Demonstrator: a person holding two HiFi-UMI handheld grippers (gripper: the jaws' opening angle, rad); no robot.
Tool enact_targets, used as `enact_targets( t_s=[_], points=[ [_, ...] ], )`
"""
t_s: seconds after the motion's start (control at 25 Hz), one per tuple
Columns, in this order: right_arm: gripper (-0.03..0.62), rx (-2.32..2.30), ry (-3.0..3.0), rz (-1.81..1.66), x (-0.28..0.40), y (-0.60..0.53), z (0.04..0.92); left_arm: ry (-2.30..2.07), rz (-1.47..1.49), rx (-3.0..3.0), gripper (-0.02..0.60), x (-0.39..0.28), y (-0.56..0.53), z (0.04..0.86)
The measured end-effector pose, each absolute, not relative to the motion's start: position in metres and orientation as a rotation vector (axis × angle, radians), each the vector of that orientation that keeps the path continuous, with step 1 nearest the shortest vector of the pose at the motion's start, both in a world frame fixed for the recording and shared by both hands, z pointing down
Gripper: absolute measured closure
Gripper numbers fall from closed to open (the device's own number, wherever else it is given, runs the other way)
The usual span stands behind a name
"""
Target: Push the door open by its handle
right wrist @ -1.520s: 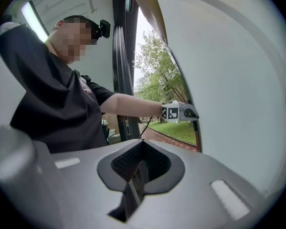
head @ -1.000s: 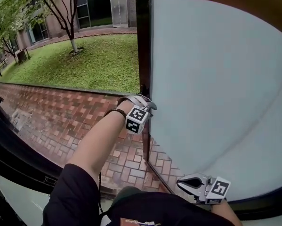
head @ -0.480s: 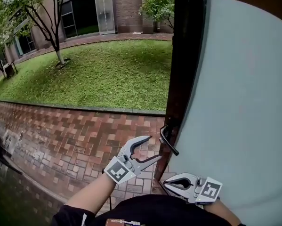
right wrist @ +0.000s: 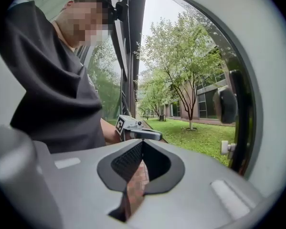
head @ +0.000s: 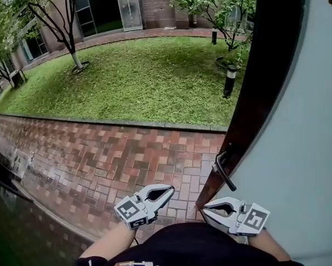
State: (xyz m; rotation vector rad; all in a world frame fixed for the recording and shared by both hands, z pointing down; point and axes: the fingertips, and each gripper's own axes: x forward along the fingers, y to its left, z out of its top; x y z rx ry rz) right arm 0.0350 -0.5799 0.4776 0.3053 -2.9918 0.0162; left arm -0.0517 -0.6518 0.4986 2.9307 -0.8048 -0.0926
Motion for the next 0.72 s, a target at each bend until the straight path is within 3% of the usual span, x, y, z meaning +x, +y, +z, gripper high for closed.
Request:
enact_targets(
  t_s=[0.4,0.72],
  points=[
    [0.592,0.487,-2.946,0.001,0.071,-0.622,0.498,-0.935,-0.064,2.86,0.583,-0.027,-0.659,0.522],
    [0.592,0.897,-2.893,0.241,0.078,-0.679,0.54,-0.891,-0.09,2.803,0.583,-0.096,-0.699,0.524]
  ],
)
